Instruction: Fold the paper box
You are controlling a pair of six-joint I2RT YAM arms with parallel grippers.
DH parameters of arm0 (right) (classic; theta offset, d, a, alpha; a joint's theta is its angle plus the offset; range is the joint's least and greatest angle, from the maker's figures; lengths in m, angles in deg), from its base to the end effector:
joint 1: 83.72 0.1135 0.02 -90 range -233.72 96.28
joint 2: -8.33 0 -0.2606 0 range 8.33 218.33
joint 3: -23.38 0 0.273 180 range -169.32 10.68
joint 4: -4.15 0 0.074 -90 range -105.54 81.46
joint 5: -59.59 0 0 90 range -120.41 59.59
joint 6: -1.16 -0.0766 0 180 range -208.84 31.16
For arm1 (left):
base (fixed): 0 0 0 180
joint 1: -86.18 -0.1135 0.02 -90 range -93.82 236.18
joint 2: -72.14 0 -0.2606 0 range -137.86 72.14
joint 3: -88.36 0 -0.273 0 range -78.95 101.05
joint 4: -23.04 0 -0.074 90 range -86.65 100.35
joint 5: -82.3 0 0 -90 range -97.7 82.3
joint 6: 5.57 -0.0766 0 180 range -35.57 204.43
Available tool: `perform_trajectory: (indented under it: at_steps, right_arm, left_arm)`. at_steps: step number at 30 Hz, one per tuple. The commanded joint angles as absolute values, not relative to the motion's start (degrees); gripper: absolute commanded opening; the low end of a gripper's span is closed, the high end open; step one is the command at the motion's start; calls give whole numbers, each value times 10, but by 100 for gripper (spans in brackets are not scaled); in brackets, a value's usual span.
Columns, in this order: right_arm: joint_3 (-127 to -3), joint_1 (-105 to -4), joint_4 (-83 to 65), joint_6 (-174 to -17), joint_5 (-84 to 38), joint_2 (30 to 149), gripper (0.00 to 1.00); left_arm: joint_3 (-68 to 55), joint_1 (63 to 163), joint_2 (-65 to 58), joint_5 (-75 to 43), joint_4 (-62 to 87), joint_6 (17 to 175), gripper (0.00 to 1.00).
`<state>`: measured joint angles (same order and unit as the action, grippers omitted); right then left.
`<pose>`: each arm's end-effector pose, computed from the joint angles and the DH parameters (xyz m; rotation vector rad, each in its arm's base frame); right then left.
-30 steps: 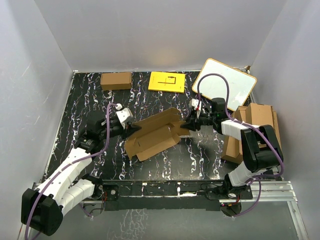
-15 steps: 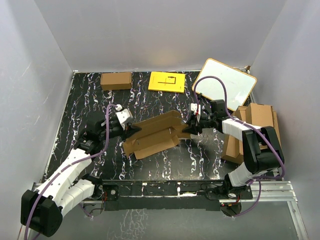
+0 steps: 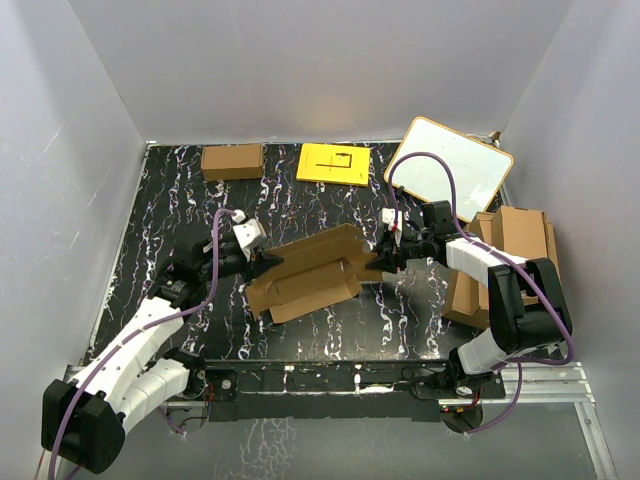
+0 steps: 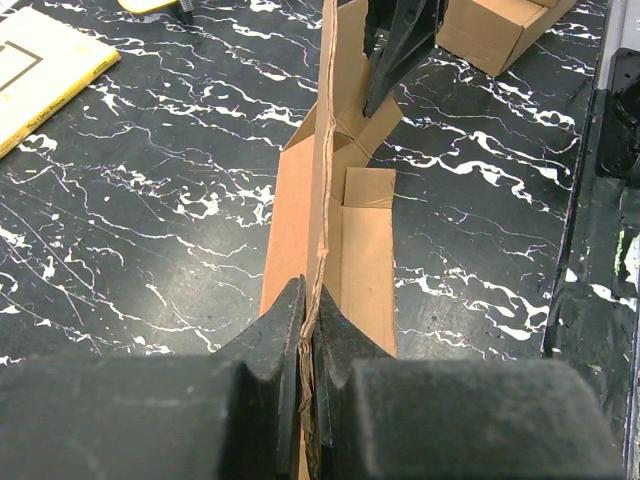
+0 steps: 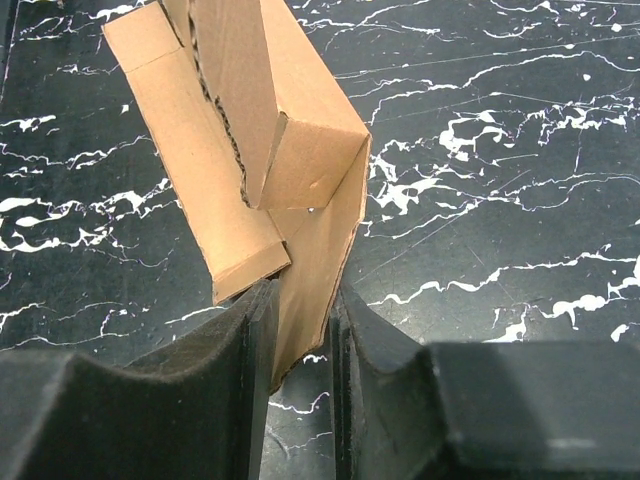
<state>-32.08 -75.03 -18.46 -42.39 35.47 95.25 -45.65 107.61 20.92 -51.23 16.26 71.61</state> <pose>0.2866 0.1145 0.1460 -1.3034 1.5848 1.0204 0.2184 -0.1424 0.2648 1.0261 1.4633 -0.7804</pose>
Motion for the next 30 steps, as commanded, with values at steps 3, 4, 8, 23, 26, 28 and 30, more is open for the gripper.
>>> perform_trajectory:
  at_steps: [3,4,8,23,26,28,30]
  right_arm:
    - [-340,-747,-190,-422,361,925,32]
    - [-339,-748,-190,-424,361,925,32]
    - [-342,-750,-186,-450,356,926,32]
    - [-344,-753,-184,-533,319,917,31]
    - [-348,-754,-190,-539,316,919,17]
    - [-352,-753,-190,-543,320,921,9]
    - [-357,-752,-178,-562,322,922,8]
  left_arm:
    - [-460,1073,216,-521,150,711,0]
    - [-459,1073,215,-521,150,710,0]
    - [-460,1073,216,-522,150,709,0]
    - [-463,1073,223,-527,152,707,0]
    - [-462,1073,223,-524,154,707,0]
    - [-461,1073,224,-517,158,714,0]
    - [-461,1073,228,-515,169,724,0]
